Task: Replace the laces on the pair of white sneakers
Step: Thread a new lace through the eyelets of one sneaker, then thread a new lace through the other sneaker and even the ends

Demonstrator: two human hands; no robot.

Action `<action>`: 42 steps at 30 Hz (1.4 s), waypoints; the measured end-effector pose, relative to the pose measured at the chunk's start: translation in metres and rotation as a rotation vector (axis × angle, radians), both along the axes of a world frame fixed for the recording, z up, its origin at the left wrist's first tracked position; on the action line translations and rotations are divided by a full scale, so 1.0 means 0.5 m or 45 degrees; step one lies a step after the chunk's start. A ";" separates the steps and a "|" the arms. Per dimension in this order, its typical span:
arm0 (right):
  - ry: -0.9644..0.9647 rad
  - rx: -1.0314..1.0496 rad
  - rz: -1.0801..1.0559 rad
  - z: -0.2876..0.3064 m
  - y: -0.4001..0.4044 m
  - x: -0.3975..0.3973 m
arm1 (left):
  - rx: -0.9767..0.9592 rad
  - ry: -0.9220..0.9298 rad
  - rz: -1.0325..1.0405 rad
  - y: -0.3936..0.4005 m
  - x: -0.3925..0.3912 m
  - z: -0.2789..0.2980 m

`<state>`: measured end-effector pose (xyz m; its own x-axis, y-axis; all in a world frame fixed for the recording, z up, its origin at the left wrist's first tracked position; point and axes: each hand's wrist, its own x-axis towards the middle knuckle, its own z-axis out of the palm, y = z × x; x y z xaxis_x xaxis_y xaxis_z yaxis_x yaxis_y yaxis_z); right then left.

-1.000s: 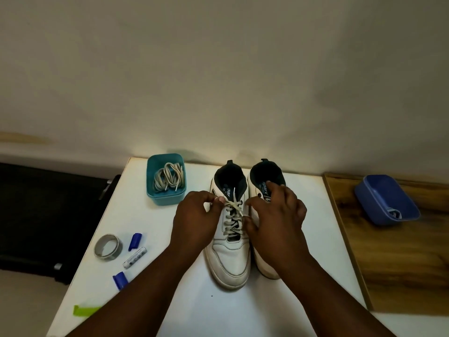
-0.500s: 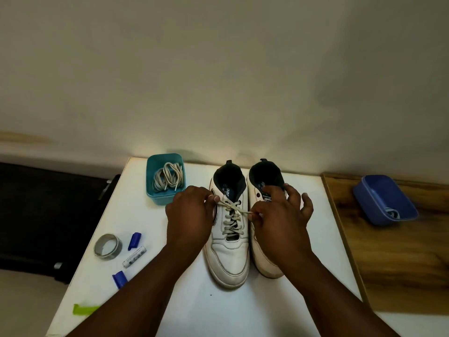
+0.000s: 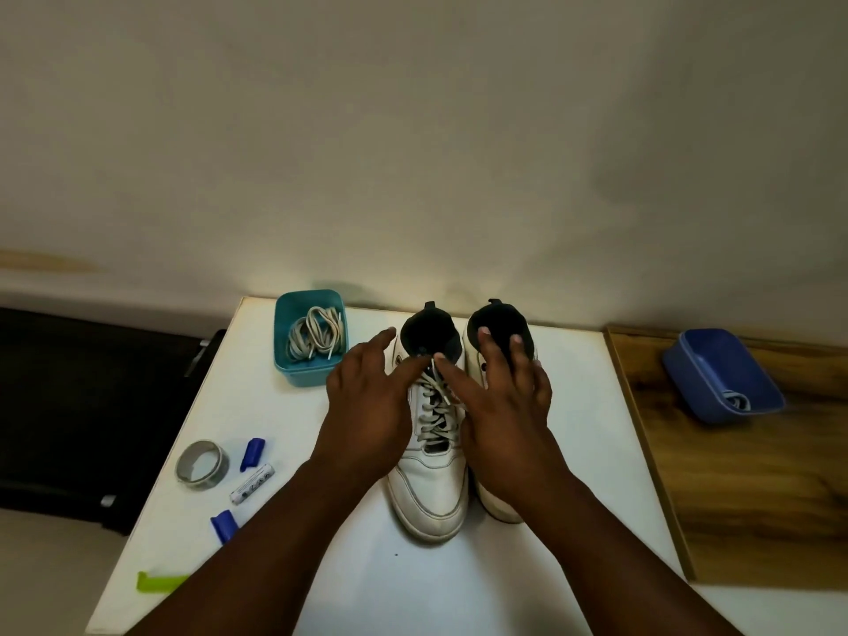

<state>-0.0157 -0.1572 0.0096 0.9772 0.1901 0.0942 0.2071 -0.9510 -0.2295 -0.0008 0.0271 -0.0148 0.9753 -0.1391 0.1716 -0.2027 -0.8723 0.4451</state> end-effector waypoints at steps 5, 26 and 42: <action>0.021 -0.009 -0.092 -0.010 -0.003 0.014 | 0.091 -0.070 0.069 0.007 0.016 0.000; -0.014 0.216 0.101 -0.040 0.030 -0.069 | 0.326 -0.063 0.055 -0.003 -0.075 -0.024; -0.491 -0.027 -0.017 0.116 0.008 -0.103 | 0.345 -0.462 0.095 -0.039 -0.102 0.170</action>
<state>-0.0670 -0.1534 0.0677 0.8732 0.1837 0.4513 0.2621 -0.9579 -0.1172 -0.0520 0.0078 0.0704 0.8679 -0.1574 0.4711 -0.2353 -0.9656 0.1108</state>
